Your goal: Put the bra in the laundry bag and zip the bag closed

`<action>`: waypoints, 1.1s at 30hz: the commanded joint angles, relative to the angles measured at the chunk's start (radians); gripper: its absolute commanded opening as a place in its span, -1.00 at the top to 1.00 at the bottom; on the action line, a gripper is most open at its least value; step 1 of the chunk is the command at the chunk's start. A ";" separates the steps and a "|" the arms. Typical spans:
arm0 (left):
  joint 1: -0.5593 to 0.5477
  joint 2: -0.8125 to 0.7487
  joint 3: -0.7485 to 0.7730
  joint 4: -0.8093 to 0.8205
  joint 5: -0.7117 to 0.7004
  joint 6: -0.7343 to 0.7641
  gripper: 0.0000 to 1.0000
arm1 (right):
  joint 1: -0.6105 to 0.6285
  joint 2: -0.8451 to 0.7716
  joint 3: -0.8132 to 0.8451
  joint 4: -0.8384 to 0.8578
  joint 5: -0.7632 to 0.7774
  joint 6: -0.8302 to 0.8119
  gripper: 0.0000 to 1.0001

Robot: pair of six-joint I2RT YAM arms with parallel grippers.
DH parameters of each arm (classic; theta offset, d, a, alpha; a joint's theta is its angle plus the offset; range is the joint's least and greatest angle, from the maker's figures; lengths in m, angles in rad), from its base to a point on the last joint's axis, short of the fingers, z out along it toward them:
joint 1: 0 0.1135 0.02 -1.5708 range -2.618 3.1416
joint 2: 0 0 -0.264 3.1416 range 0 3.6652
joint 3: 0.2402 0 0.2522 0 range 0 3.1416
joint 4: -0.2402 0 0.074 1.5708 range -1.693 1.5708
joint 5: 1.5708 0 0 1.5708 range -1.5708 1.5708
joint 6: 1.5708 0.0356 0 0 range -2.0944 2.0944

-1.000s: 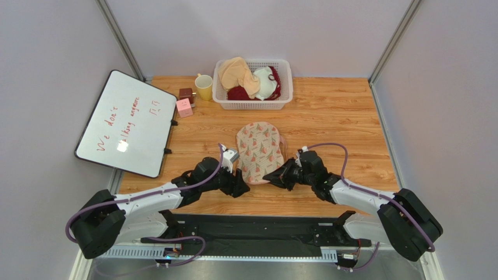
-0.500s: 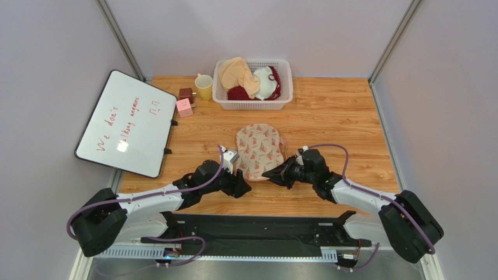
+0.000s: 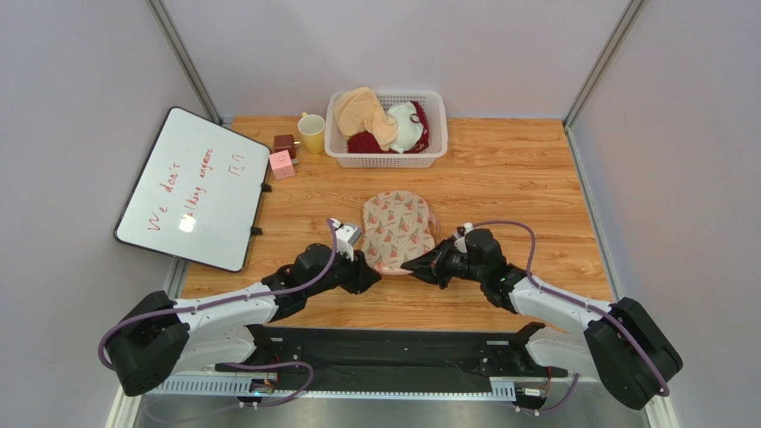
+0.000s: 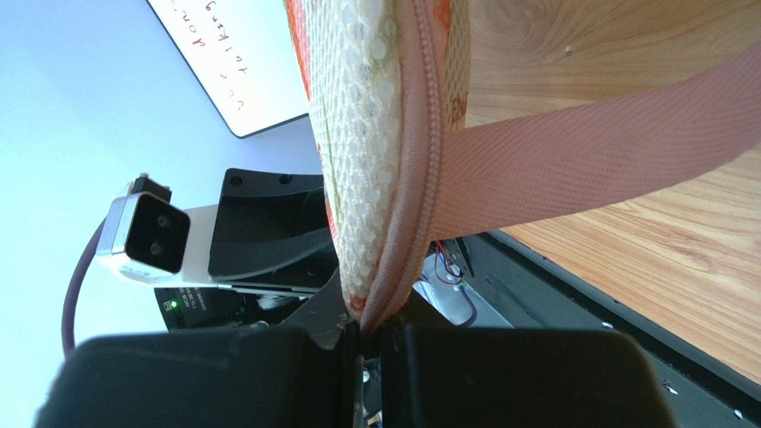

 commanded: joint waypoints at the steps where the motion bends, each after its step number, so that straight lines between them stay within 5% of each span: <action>1: -0.004 -0.006 0.045 -0.059 -0.069 0.004 0.51 | -0.002 -0.046 -0.017 0.034 -0.040 0.002 1.00; 3: -0.004 -0.007 0.046 -0.094 -0.095 -0.007 0.95 | -0.002 -0.057 -0.026 0.025 -0.046 -0.007 1.00; 4: -0.004 -0.009 0.046 -0.113 -0.144 -0.026 1.00 | -0.002 -0.059 -0.029 0.023 -0.052 -0.008 1.00; 15: 0.002 -0.038 0.071 -0.314 -0.258 -0.059 1.00 | -0.036 -0.160 -0.004 -0.153 -0.138 -0.172 1.00; 33: 0.136 -0.329 0.006 -0.469 -0.122 -0.014 1.00 | -0.089 -0.158 0.035 -0.196 -0.359 -0.456 1.00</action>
